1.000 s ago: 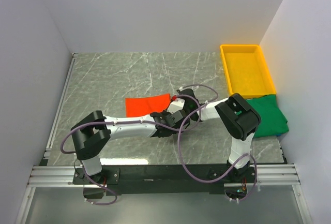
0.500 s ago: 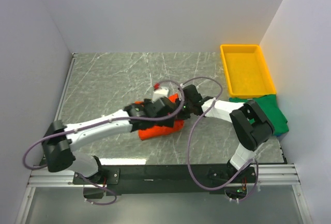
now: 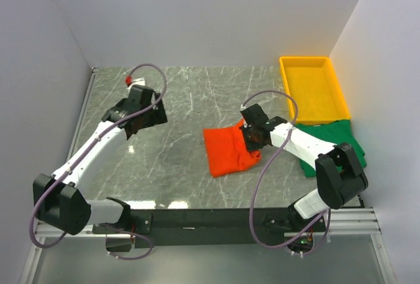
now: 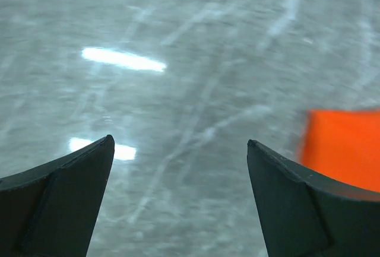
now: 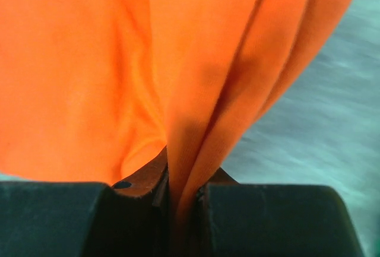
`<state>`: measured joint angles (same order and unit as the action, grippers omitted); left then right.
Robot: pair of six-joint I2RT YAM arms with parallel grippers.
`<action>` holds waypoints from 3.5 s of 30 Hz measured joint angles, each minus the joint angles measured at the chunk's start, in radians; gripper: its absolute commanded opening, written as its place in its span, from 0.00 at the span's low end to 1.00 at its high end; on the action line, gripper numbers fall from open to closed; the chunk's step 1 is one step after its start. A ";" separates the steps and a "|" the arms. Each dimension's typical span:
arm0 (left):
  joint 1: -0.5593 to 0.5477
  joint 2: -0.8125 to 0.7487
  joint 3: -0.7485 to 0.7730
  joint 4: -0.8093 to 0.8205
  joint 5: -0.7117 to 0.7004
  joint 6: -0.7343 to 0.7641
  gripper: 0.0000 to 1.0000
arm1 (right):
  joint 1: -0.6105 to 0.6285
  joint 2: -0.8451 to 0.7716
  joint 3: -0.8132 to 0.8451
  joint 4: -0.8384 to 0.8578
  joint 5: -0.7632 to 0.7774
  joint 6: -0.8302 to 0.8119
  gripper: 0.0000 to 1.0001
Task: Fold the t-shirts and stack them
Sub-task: Neatly place the folded tshirt to the piles
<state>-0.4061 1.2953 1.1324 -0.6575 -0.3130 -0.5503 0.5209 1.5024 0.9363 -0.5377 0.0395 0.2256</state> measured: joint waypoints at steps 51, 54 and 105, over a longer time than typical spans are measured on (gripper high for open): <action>0.235 -0.148 -0.147 0.077 0.028 0.034 0.96 | -0.631 -0.421 0.018 -0.208 0.470 -0.402 0.00; 0.235 -0.149 -0.147 0.077 0.029 0.034 0.96 | -0.690 -0.404 0.018 -0.179 0.454 -0.420 0.00; 0.249 -0.120 -0.153 0.079 0.089 0.035 0.95 | -0.920 -0.208 0.103 0.055 0.701 -0.295 0.67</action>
<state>-0.1574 1.1751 0.9798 -0.5781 -0.2245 -0.5152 -0.3992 1.2945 1.0393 -0.4831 0.7406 -0.0696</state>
